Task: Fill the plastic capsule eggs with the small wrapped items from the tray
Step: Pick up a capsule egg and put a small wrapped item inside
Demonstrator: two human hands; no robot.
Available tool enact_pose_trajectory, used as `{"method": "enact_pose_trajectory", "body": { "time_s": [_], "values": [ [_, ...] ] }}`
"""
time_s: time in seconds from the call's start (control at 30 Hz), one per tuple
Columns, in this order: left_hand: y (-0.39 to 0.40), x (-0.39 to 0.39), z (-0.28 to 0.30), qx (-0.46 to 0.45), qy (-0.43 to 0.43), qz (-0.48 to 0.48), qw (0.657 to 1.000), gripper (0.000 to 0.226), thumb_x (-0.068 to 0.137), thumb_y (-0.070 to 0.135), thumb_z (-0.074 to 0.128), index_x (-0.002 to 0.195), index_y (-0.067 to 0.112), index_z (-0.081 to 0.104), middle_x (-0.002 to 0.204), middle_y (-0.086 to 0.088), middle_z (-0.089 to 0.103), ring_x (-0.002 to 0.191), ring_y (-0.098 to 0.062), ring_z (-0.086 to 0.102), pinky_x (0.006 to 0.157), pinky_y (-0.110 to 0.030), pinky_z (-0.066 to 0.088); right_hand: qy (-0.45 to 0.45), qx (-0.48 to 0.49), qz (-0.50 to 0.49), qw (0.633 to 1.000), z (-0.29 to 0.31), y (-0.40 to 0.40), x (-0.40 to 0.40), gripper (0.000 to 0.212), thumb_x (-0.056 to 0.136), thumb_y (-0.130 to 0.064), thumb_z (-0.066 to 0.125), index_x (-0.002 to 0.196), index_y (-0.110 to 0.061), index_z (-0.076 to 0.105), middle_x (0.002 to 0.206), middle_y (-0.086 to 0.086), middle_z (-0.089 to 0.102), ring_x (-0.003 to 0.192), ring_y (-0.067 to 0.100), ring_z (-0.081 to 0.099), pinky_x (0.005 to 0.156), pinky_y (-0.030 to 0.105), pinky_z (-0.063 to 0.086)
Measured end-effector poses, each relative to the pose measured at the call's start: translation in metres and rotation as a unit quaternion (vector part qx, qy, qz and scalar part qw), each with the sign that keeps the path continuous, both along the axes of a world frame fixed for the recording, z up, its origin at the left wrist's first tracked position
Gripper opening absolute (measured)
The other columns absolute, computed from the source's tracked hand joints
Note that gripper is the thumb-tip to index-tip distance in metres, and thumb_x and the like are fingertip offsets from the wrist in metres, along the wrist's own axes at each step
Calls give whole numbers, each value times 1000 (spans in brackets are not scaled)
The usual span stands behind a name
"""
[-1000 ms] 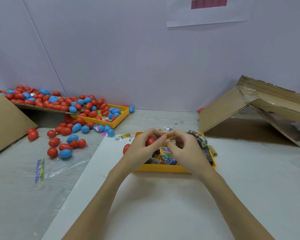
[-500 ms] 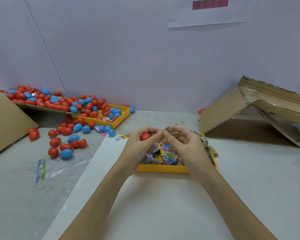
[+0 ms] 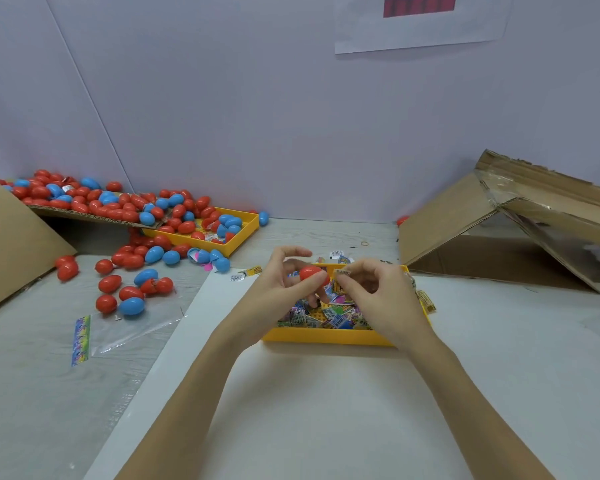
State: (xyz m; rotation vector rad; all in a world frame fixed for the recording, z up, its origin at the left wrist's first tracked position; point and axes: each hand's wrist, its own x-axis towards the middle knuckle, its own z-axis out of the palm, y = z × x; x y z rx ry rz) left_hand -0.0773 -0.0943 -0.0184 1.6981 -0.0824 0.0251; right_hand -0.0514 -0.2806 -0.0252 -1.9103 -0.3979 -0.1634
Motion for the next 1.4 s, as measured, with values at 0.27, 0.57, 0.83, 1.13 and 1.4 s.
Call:
{"method": "enact_pose_trajectory", "body": {
  "time_s": [0.27,0.57,0.83,1.13,1.4],
  "values": [
    [-7,0,0,-8,-108,86,990,40,78,41,75,108,18,62,99,5,77,93,-11,74,73,-18,56,55,50,61,995,-4,2,2,15,99,-23,67,89,-19,77,78,0,77,73,12,74,67,19,54],
    [-7,-2,4,-52,-85,86,991,33,81,37,73,109,21,66,98,5,77,92,-13,73,74,-16,55,75,84,84,990,1,3,-2,19,103,-25,59,94,-21,76,82,-1,79,78,18,76,69,23,60],
    [-7,-1,4,-45,-85,89,991,37,77,43,74,108,24,67,98,10,76,92,-10,73,72,-14,54,96,102,84,987,4,3,-4,27,104,-30,57,102,-14,79,86,0,80,79,19,77,71,27,60],
    [-2,1,2,-51,-76,101,991,27,85,32,78,108,22,68,103,3,76,95,-17,74,74,-19,57,112,125,95,981,6,5,-5,30,105,-32,55,99,-15,79,89,0,80,80,21,77,69,27,59],
    [-5,0,2,-15,-113,108,987,30,84,28,81,108,19,66,102,5,75,94,-14,74,73,-21,59,118,126,78,982,3,7,-6,34,104,-35,53,104,-13,79,93,0,80,81,21,77,67,28,58]
  ]
}}
